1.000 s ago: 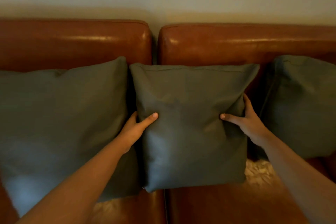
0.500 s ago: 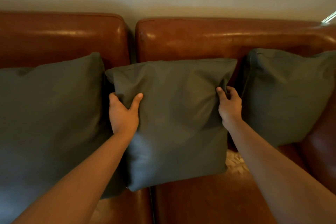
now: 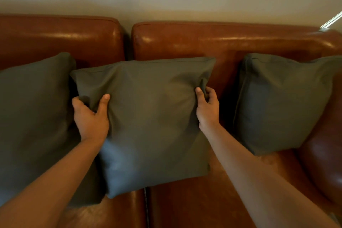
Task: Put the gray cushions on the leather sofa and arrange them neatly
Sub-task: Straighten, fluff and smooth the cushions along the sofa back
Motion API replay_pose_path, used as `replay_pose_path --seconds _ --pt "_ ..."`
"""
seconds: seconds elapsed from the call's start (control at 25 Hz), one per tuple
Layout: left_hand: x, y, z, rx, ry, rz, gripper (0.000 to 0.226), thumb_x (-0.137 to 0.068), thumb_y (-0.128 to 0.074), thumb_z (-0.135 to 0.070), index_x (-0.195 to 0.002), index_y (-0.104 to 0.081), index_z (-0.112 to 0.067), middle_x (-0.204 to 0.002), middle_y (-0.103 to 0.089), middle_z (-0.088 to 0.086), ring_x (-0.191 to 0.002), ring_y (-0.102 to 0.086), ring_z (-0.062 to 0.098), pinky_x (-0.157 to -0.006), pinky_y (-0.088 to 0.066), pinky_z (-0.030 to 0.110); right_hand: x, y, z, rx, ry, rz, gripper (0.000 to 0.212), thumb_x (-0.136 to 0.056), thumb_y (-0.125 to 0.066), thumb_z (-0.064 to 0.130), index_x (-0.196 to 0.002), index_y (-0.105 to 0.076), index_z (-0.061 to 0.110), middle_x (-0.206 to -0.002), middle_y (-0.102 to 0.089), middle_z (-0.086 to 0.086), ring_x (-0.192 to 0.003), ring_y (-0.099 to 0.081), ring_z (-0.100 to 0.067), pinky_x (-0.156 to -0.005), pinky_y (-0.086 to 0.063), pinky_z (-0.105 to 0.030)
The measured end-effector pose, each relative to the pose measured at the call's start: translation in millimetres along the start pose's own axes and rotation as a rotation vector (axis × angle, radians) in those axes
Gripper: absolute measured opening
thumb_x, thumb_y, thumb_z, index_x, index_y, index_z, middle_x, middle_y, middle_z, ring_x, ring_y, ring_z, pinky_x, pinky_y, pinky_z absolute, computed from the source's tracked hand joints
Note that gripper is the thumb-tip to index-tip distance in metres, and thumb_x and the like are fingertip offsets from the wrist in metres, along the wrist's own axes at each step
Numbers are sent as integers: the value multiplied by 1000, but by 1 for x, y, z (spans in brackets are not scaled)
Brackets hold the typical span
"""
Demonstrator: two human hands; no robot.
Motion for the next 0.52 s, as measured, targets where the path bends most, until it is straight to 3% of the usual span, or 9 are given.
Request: replay_pose_path --seconds 0.08,0.24,0.4,0.52 --pt "-6 13 2 -12 -1 -21 51 -89 -66 -37 -117 -43 -1 -107 -51 14 -94 -48 21 -80 -37 28 7 -14 1 -11 6 28 15 -97 -57 32 -109 -60 23 -97 -67 4 -91 -64 -10 -71 -49 -20" --pt "-12 39 0 -43 -30 -56 40 -90 -64 -36 -112 -39 -15 -106 -45 6 -95 -45 16 -78 -33 17 18 -37 2 -23 28 56 17 -96 -58 35 -109 -60 24 -104 -67 2 -98 -63 -14 -84 -53 -32" --pt "-15 53 -3 -23 -38 -75 55 -89 -66 -35 -123 -42 1 -109 -47 3 -98 -47 12 -79 -34 14 23 -41 12 -75 77 54 1 -97 -59 31 -96 -58 32 -98 -66 2 -90 -64 -11 -76 -54 -27" --pt "-12 44 -2 10 -76 -65 56 -85 -70 -35 -120 -44 0 -107 -50 1 -97 -49 10 -80 -36 14 18 -26 5 -54 102 -29 5 -96 -59 32 -92 -56 34 -94 -63 2 -82 -61 -9 -72 -49 -25"
Point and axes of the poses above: each hand's wrist, its own x-axis away from the middle knuckle, its own y-axis out of the back of the hand, z = x × y, the point moved 5 cm from there along -x, towards the middle knuckle
